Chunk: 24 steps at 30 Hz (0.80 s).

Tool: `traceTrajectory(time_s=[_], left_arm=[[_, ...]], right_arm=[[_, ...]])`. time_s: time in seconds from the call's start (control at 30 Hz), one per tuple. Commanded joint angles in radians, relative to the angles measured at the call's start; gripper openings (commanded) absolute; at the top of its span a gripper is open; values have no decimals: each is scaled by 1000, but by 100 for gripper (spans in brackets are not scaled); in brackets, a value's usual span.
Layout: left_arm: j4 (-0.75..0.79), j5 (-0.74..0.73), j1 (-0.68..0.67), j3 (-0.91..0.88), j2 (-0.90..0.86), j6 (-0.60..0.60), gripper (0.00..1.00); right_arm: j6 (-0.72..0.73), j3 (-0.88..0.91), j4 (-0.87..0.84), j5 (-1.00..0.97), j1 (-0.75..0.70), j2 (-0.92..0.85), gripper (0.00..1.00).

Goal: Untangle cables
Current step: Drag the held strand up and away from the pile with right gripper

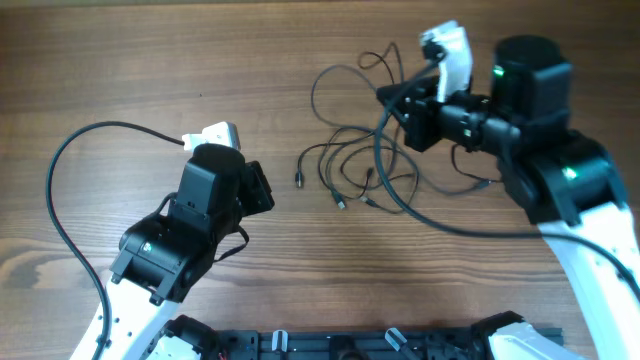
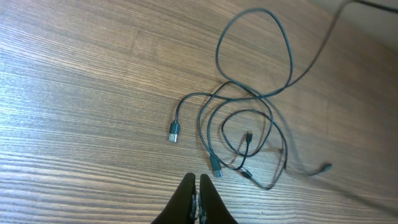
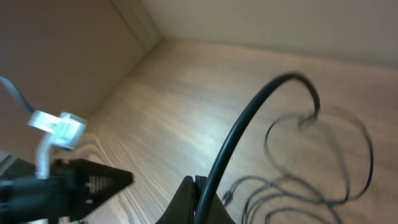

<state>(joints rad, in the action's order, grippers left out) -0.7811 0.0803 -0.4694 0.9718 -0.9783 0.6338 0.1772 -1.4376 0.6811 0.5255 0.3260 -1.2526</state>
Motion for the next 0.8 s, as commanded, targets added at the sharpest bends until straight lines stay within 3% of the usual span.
traceTrajectory(time_s=[0.0, 0.27, 0.57, 0.77], left_arm=[[2, -21, 2, 9, -2, 2, 5], [2, -39, -1, 9, -65, 2, 4], [3, -38, -50, 9, -105, 1, 4], [12, -38, -57, 9, -105, -1, 4]], right_arm=[[10, -21, -10, -30, 4, 1, 4], [7, -169, -119, 76, 4, 3, 4], [6, -230, -39, -332, 4, 6, 4], [-27, -230, 61, -370, 4, 0, 4]])
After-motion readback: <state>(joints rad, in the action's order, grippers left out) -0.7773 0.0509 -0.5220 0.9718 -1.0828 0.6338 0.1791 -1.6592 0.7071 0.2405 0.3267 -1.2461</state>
